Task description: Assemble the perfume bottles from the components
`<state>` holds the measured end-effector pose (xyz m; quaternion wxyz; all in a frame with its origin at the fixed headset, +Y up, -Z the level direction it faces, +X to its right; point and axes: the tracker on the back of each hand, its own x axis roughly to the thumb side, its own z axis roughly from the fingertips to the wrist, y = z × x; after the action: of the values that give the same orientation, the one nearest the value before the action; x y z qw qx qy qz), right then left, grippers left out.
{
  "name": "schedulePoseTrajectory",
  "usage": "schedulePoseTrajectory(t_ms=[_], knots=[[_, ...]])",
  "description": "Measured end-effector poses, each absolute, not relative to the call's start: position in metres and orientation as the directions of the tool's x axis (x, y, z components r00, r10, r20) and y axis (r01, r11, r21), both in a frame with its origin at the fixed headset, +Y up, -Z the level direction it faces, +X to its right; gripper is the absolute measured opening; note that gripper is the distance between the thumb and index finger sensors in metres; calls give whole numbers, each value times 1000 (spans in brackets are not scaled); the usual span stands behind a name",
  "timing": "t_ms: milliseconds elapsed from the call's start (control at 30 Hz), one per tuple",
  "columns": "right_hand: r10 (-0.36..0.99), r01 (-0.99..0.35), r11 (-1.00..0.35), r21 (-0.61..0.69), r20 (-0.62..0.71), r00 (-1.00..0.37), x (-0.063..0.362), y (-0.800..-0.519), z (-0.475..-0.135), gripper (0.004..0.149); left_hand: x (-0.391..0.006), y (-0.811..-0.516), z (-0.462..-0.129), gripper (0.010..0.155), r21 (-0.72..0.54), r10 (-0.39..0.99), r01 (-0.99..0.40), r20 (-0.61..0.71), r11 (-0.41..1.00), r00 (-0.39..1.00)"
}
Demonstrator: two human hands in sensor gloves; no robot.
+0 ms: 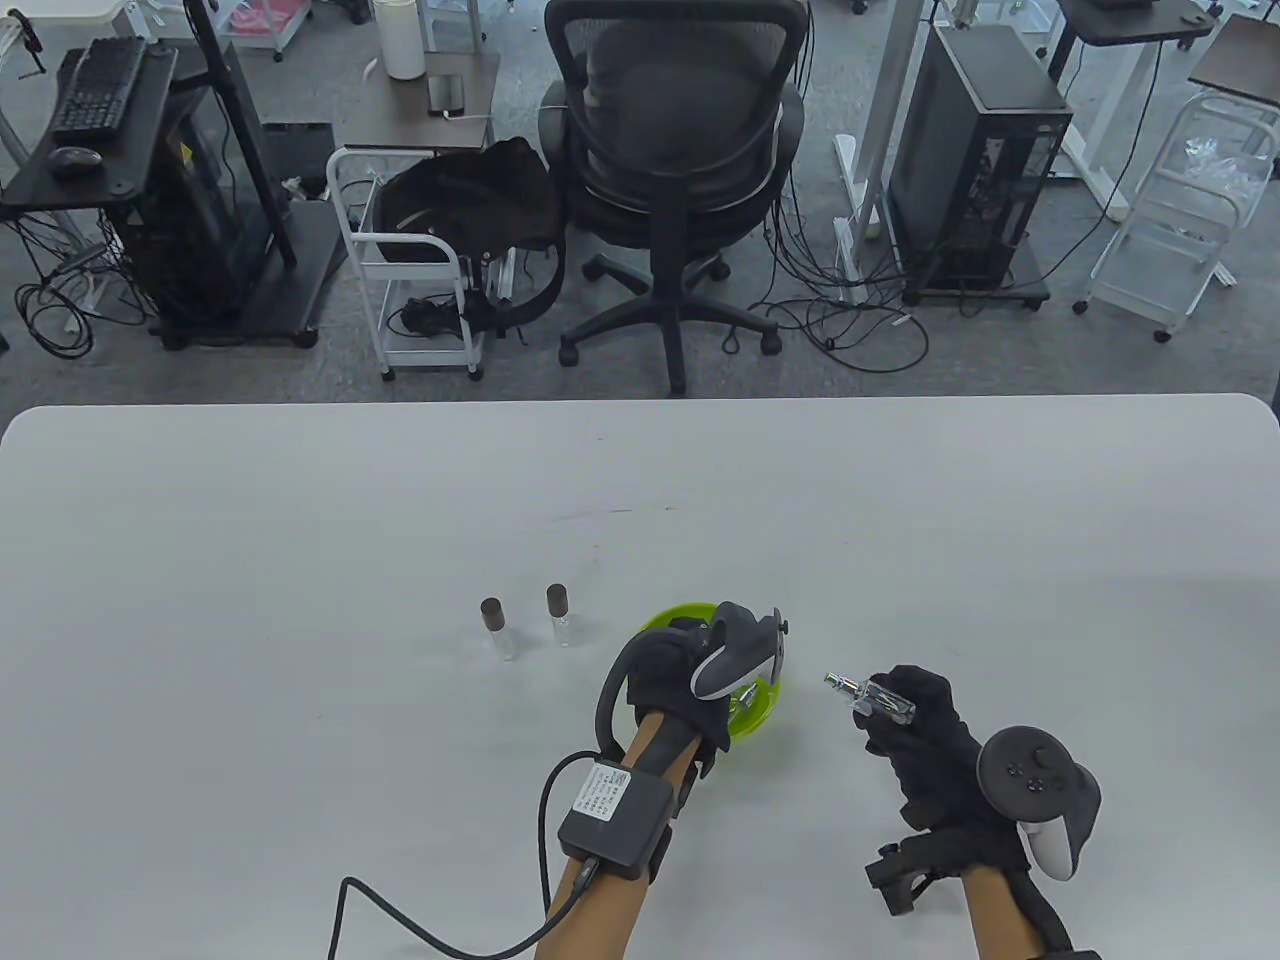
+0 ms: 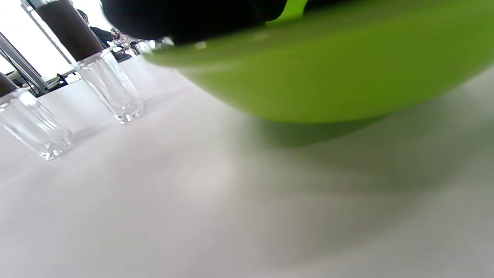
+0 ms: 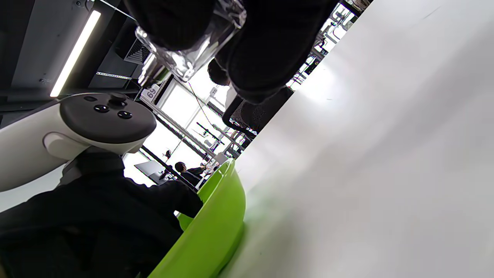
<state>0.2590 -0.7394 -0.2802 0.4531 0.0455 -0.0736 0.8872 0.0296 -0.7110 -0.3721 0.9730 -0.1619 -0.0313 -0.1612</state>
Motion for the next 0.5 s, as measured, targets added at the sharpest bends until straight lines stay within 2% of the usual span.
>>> schedulePoseTrajectory(t_ms=[133, 200, 367, 500], knots=[[795, -808, -584, -78, 145, -589, 257, -741, -280, 57, 25, -690, -361, 73, -254, -243, 274, 146, 928, 959], [794, -807, -587, -69, 147, -590, 254, -741, -280, 57, 21, -674, -352, 64, -189, -188, 217, 157, 958, 970], [783, -797, -602, -44, 165, -600, 246, -741, -279, 57, 7, -645, -331, 60, -87, -9, 29, 223, 996, 975], [776, -791, -611, -23, 178, -605, 240, -742, -278, 57, -4, -641, -316, 63, -62, 176, -165, 276, 984, 945]])
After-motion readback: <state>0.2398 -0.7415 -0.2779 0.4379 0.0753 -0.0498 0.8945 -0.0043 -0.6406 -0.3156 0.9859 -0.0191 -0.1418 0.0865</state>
